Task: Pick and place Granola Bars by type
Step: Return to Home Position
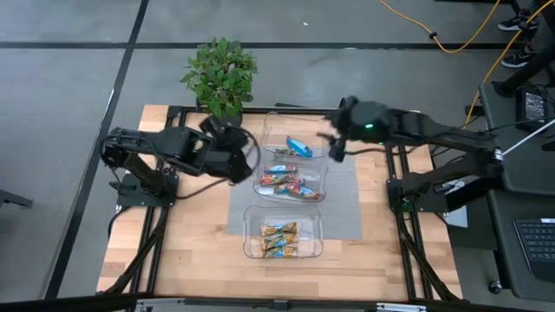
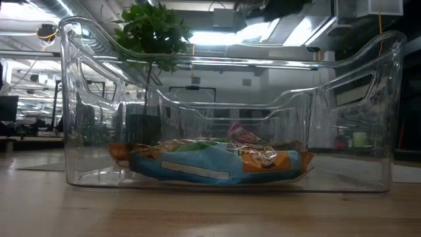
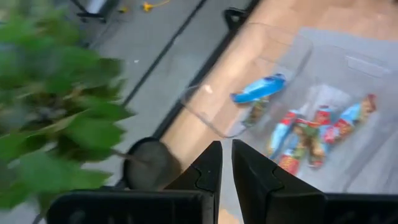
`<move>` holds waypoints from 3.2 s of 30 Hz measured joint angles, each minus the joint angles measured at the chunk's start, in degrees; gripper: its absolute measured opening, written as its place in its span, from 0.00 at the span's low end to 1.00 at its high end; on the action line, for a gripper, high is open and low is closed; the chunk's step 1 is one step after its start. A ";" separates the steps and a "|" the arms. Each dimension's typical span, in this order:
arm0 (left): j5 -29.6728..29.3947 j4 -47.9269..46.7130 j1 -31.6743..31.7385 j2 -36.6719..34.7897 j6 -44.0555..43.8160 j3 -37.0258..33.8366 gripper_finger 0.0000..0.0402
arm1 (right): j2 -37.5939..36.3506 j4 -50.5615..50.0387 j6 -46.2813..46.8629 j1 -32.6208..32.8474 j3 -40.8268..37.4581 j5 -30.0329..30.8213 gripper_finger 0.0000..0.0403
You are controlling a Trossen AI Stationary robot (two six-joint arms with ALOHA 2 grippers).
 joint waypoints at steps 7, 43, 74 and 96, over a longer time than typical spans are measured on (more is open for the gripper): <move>-2.29 5.71 -0.48 -18.17 -0.16 -16.12 0.08 | -8.57 -0.14 5.58 -0.02 0.00 5.15 0.60; 43.21 93.25 15.55 -90.95 21.92 -113.01 0.11 | -9.95 -9.24 13.46 2.01 -3.20 0.50 0.60; 44.47 87.61 15.88 -88.62 36.41 -112.96 0.13 | -24.85 47.43 10.82 13.18 -41.73 -7.41 0.60; 44.42 87.60 15.87 -88.60 36.41 -112.94 0.13 | -62.37 56.38 18.00 13.32 -77.77 -30.19 0.60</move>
